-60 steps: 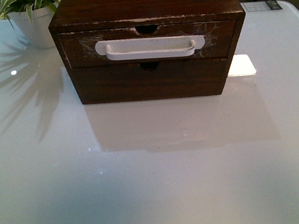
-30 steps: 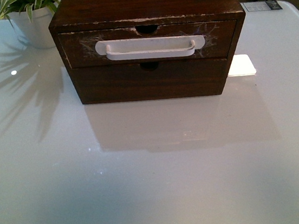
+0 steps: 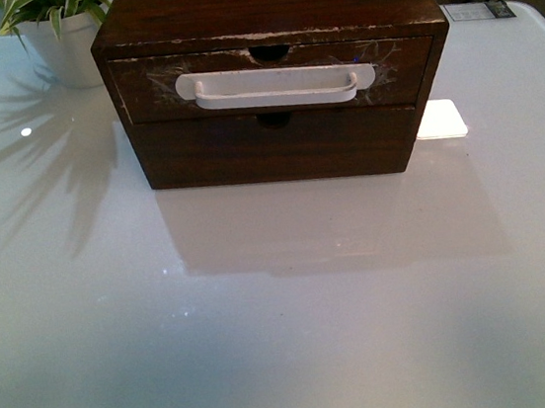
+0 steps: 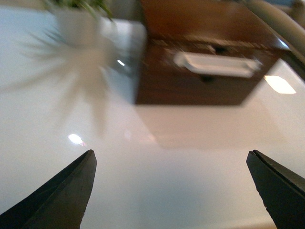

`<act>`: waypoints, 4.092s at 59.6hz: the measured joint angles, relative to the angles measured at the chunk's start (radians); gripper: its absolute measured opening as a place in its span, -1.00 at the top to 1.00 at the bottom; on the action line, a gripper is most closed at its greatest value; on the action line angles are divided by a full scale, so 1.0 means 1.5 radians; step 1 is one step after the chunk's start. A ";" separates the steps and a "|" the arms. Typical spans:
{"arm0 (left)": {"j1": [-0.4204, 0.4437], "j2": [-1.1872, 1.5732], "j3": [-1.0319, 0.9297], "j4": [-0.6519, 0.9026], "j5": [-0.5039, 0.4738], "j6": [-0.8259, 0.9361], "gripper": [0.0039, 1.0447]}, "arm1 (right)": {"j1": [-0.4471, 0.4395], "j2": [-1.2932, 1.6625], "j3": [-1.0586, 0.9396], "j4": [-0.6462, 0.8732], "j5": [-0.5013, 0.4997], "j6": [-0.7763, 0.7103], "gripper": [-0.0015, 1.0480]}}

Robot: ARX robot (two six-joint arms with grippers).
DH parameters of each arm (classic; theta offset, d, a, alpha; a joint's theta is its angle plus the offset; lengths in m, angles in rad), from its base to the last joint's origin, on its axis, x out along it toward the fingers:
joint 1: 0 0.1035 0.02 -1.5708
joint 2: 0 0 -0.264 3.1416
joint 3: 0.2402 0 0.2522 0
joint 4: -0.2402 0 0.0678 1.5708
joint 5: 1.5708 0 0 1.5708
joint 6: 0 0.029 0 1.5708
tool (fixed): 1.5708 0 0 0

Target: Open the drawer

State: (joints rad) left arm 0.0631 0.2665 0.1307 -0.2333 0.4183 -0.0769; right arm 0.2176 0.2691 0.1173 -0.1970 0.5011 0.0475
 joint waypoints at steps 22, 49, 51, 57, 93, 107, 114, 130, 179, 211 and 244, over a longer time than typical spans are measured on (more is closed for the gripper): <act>-0.192 0.496 0.097 0.363 0.043 0.113 -0.84 | 0.003 0.275 0.048 0.191 -0.196 -0.282 -0.83; -0.295 0.959 0.337 0.457 0.083 0.426 -0.84 | -0.045 0.583 0.134 0.312 -0.388 -0.521 -0.83; -0.296 0.977 0.359 0.454 0.081 0.438 -0.84 | -0.039 0.596 0.137 0.312 -0.393 -0.532 -0.83; -0.295 1.026 0.425 0.437 0.078 0.471 -0.84 | -0.025 0.640 0.145 0.316 -0.409 -0.567 -0.83; -0.293 1.235 0.686 0.332 0.069 0.594 -0.84 | -0.027 0.860 0.266 0.370 -0.489 -0.638 -0.83; -0.273 1.294 0.759 0.296 0.056 0.623 -0.84 | -0.035 0.898 0.285 0.380 -0.505 -0.641 -0.83; -0.265 1.308 0.784 0.285 0.053 0.630 -0.84 | -0.037 0.906 0.287 0.383 -0.507 -0.641 -0.83; -0.258 1.318 0.799 0.249 0.050 0.676 -0.84 | -0.038 0.916 0.294 0.384 -0.509 -0.641 -0.83; -0.242 1.339 0.840 0.169 0.031 0.759 -0.84 | -0.004 1.095 0.516 0.343 -0.514 -0.725 -0.83; -0.242 1.340 0.840 0.165 0.030 0.775 -0.84 | 0.042 1.165 0.601 0.313 -0.539 -0.765 -0.83; -0.242 1.340 0.840 0.160 0.031 0.782 -0.84 | 0.065 1.200 0.653 0.296 -0.542 -0.776 -0.83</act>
State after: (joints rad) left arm -0.2996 2.2765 1.3907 0.0063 0.4641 1.0958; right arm 0.3145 2.0697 1.0973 0.2470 -0.3126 -1.1168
